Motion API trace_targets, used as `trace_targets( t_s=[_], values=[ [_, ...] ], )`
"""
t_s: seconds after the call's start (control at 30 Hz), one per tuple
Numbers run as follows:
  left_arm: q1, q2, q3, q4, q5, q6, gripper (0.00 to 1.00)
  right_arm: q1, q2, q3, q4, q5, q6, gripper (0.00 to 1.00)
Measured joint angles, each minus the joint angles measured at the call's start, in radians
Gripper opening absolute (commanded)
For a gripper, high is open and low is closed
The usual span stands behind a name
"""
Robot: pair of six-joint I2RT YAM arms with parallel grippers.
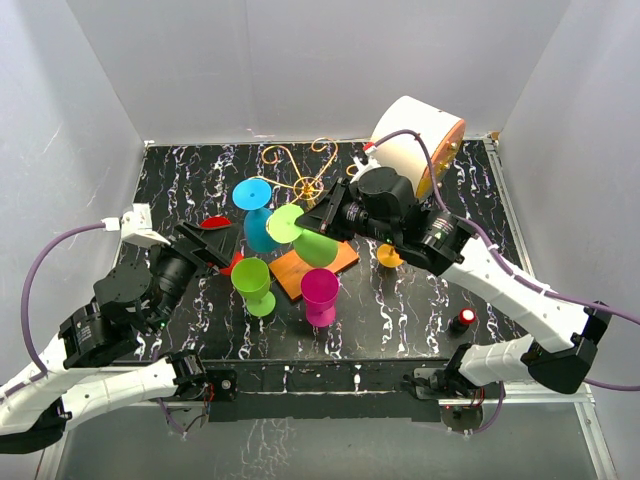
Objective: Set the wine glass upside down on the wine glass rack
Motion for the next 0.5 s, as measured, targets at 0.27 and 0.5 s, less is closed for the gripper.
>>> trace_targets(
  t_s=[0.27,0.5],
  values=[
    [0.000,0.000,0.000,0.000,0.001,0.005,0.75,0.001,-0.001,0.002,-0.017,0.052,-0.005,0.29],
    [0.000,0.001,0.000,-0.002,0.005,0.014,0.76,0.001,-0.002,0.007,-0.033,0.074,-0.009,0.47]
  ],
)
